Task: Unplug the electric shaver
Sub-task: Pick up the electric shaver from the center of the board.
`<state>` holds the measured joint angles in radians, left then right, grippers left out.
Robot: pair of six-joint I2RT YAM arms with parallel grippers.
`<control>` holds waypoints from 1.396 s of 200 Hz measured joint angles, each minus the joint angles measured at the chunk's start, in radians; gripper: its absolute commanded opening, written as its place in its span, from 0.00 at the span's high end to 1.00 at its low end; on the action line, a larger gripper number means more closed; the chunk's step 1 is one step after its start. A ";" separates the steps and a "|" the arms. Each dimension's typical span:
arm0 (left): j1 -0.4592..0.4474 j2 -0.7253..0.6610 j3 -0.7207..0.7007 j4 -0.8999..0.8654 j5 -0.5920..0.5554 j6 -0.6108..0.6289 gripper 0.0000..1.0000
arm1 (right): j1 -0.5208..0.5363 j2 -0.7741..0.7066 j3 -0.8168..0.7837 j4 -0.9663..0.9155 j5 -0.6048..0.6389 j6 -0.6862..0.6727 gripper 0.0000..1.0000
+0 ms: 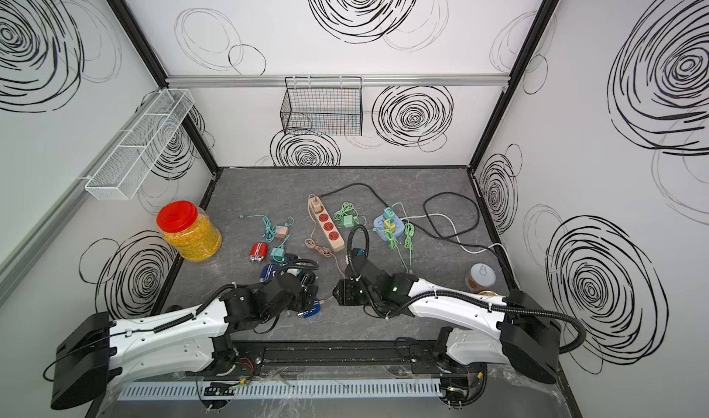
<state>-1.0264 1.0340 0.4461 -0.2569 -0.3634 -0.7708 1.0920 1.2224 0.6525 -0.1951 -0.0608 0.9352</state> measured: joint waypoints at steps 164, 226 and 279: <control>-0.275 0.253 0.078 -0.083 -0.045 0.047 0.14 | -0.004 -0.099 -0.083 -0.010 0.051 0.064 0.55; -0.282 0.341 0.139 -0.124 -0.064 0.111 0.18 | 0.006 -0.033 -0.083 0.040 0.043 0.080 0.56; -0.281 0.380 0.155 -0.119 -0.066 0.139 0.36 | 0.006 0.008 -0.099 0.066 0.040 0.092 0.56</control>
<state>-1.3075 1.4139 0.6010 -0.3756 -0.4290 -0.6319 1.0977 1.2301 0.5537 -0.1291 -0.0212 1.0267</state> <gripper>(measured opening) 0.735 0.441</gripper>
